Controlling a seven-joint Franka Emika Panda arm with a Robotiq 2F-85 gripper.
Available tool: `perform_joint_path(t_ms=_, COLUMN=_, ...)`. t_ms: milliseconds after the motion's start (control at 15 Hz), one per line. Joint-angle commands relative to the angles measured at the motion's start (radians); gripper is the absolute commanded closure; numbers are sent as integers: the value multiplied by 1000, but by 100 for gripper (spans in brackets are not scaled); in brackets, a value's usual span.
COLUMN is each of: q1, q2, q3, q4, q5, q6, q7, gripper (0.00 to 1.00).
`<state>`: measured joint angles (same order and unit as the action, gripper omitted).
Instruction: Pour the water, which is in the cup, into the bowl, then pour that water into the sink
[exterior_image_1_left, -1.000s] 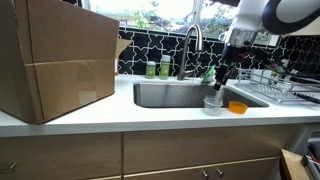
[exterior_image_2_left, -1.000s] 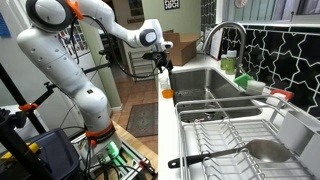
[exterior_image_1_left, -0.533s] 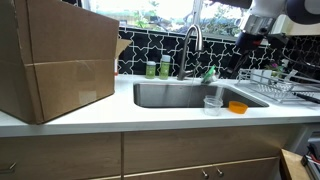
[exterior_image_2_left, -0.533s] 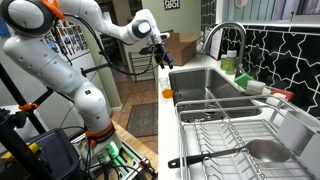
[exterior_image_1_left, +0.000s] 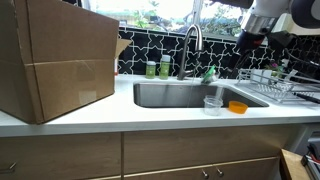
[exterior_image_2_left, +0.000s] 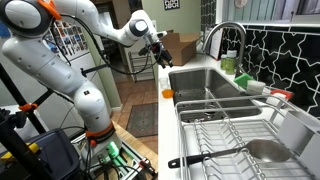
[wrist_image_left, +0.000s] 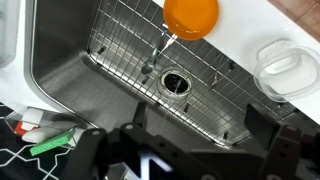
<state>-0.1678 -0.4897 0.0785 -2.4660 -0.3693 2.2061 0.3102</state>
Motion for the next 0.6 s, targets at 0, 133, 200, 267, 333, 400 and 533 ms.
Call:
perform_joint_path(t_ms=0, q1=-1, q2=10, q3=-62, q4=-12, q5=36, q6=5, q7=-44, gripper=0)
perform_joint_path(t_ms=133, q1=-8, q2=8, q3=-105, q4=-36, q5=51, q6=18, q7=-76, gripper=0)
perform_joint_path(t_ms=200, q1=-11, q2=10, q3=-129, q4=-46, q5=59, q6=21, q7=-100, gripper=0)
perform_joint_path(t_ms=267, q1=-9, q2=11, q3=-152, q4=-59, q5=72, q6=30, q7=-133, gripper=0)
perform_joint_path(t_ms=333, q1=-5, q2=10, q3=-180, q4=-70, q5=92, q6=33, q7=-177, gripper=0)
perform_joint_path(t_ms=400, q1=1, q2=13, q3=-206, q4=-81, q5=119, q6=40, q7=-223, gripper=0)
perform_joint_path(t_ms=533, q1=19, q2=18, q3=-262, q4=-107, q5=202, q6=65, q7=-332, gripper=0)
